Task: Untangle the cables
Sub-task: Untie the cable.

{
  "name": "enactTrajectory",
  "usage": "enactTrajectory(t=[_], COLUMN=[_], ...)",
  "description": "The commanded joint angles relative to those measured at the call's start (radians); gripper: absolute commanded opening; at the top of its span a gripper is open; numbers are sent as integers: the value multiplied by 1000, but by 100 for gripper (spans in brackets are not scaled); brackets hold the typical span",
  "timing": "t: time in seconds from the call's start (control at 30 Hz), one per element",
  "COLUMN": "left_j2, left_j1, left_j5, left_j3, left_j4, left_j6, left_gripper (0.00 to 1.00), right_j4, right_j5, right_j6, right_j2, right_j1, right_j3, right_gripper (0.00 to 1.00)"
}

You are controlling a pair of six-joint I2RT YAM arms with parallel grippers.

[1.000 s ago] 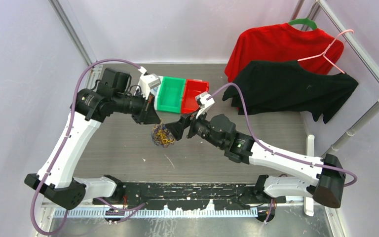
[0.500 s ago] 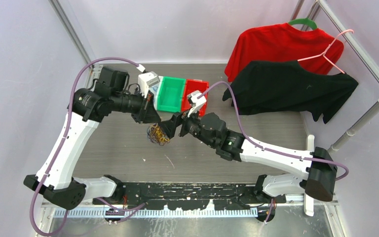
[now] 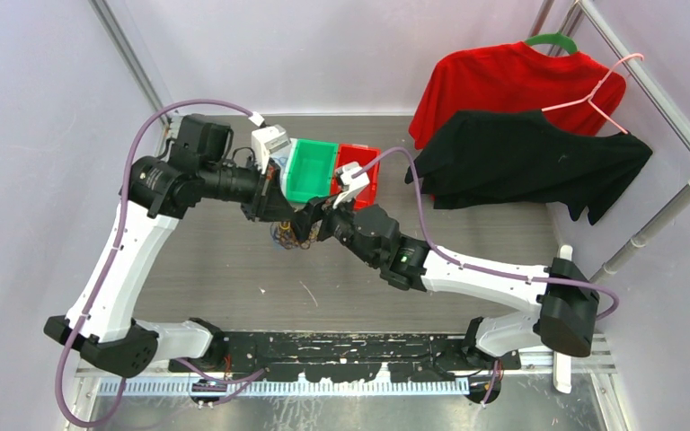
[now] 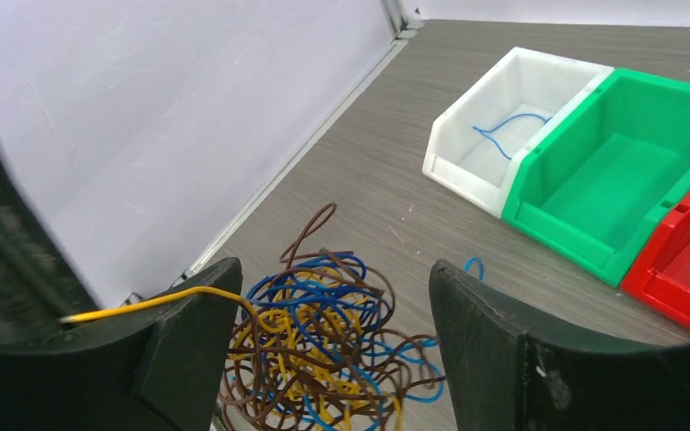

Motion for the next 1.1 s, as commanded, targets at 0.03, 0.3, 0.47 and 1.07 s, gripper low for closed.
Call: enactTrajectory(t=[0.03,0.3,0.47,1.07], left_j2=[-4,44,66,44], left_j1=[-4,-4,-4,-4], left_j5=[176,274,257,-76], left_j3=[96,178,310,604], left_j4=[-19,-34,-23,79], left_j6=[-62,-107,-144,46], left_gripper=[0,0,0,0], right_j4=[96,110,58,-94], right_j5=[108,106,118,157], right_j6=[-76,-112,-120,-62], right_j2=[59,136,133,118], right_j1=[-3,-3,-4,-4], right_j3=[57,82,-7,-204], right_gripper=[80,77,72,72])
